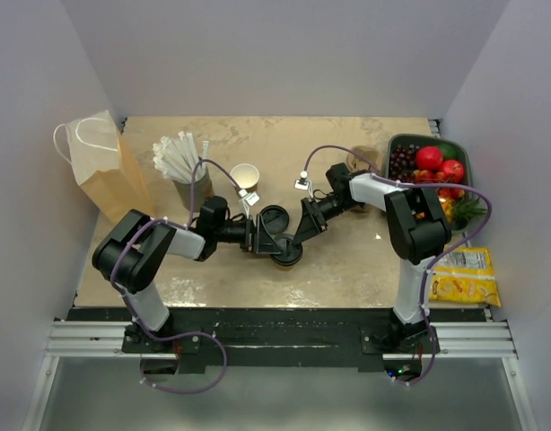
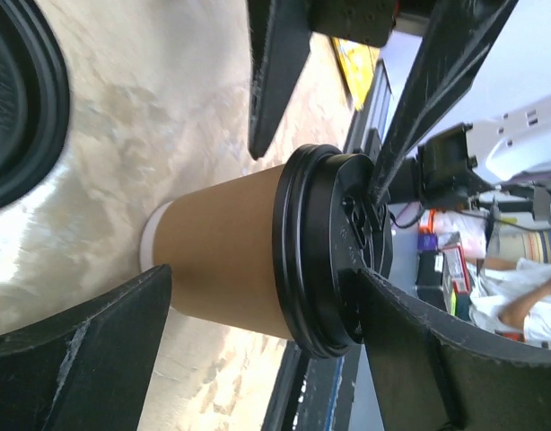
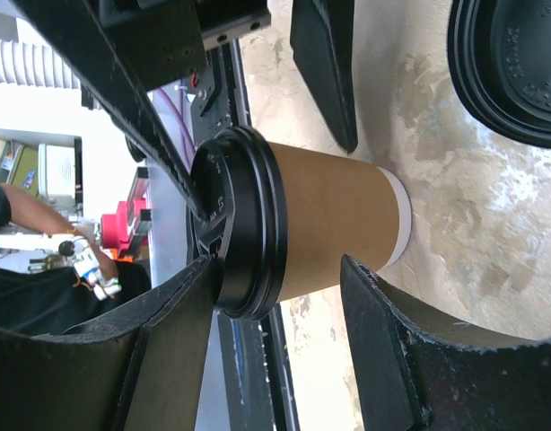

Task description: Pack the takeout coffee

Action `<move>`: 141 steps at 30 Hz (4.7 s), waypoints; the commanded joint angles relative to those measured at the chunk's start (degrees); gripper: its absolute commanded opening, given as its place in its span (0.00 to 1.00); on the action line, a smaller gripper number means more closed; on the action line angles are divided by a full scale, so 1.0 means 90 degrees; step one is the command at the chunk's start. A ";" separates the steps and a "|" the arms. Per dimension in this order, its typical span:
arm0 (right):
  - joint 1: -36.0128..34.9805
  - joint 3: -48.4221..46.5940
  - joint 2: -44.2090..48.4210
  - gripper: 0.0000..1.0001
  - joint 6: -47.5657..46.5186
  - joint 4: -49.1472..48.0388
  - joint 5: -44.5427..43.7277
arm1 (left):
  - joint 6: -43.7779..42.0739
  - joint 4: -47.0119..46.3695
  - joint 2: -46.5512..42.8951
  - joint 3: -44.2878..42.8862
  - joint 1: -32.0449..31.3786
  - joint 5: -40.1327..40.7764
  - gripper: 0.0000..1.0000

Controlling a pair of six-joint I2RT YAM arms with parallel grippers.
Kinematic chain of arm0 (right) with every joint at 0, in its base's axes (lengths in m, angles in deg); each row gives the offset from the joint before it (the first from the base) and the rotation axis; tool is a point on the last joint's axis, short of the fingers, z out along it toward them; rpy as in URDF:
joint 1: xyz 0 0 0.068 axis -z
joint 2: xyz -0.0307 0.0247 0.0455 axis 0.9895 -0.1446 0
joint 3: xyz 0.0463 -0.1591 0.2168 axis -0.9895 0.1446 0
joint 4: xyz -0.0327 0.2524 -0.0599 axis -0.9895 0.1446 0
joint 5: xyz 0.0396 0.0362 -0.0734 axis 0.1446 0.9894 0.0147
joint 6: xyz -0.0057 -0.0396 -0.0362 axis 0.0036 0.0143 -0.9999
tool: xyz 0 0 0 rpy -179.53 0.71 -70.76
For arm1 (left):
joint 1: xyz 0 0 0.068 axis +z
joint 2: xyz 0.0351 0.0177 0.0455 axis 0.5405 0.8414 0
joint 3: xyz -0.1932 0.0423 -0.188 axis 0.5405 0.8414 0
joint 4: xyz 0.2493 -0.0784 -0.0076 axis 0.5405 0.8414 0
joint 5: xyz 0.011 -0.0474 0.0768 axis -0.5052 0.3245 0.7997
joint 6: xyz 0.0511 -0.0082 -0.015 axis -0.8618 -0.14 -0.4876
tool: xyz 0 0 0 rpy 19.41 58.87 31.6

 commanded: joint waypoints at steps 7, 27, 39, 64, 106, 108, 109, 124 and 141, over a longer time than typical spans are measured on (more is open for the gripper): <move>-0.0047 -0.0042 -0.0068 0.58 -0.0059 -0.0515 -0.0558 | -0.0617 0.0449 0.0629 0.0163 -0.0051 0.0424 0.86; -0.0057 -0.0725 0.0196 0.71 0.0428 -0.0563 -0.0041 | 0.0096 -0.0372 0.0192 -0.0755 0.0018 -0.0435 0.99; -0.0135 -0.1448 -0.0508 0.72 -0.0018 0.0030 0.0007 | -0.0411 0.0664 -0.0306 0.0055 0.0057 -0.0338 1.00; -0.0194 -0.2601 -0.1729 0.99 -0.4229 0.4436 0.1229 | -0.0567 0.0810 0.0319 -0.0501 0.0057 -0.0309 0.99; -0.0037 -0.1057 -0.1485 0.93 -0.1261 0.0706 0.0115 | -0.0432 0.0352 -0.0207 -0.0659 -0.0128 -0.0699 1.00; -0.0037 -0.1067 -0.1455 0.93 -0.1241 0.0696 0.0096 | -0.0284 0.0137 -0.0276 -0.0531 -0.0226 -0.0816 1.00; -0.0037 -0.1067 -0.1446 0.93 -0.1202 0.0657 0.0086 | -0.0313 0.0146 -0.0287 -0.0444 -0.0275 -0.0816 1.00; -0.0037 -0.1067 -0.1446 0.93 -0.1143 0.0627 0.0037 | -0.1359 0.1621 0.0552 -0.1165 -0.0578 0.0160 0.99; -0.0037 -0.0843 -0.1446 0.93 -0.1016 0.0188 -0.0061 | -0.2755 0.2831 0.0885 -0.1234 -0.0646 0.1615 0.96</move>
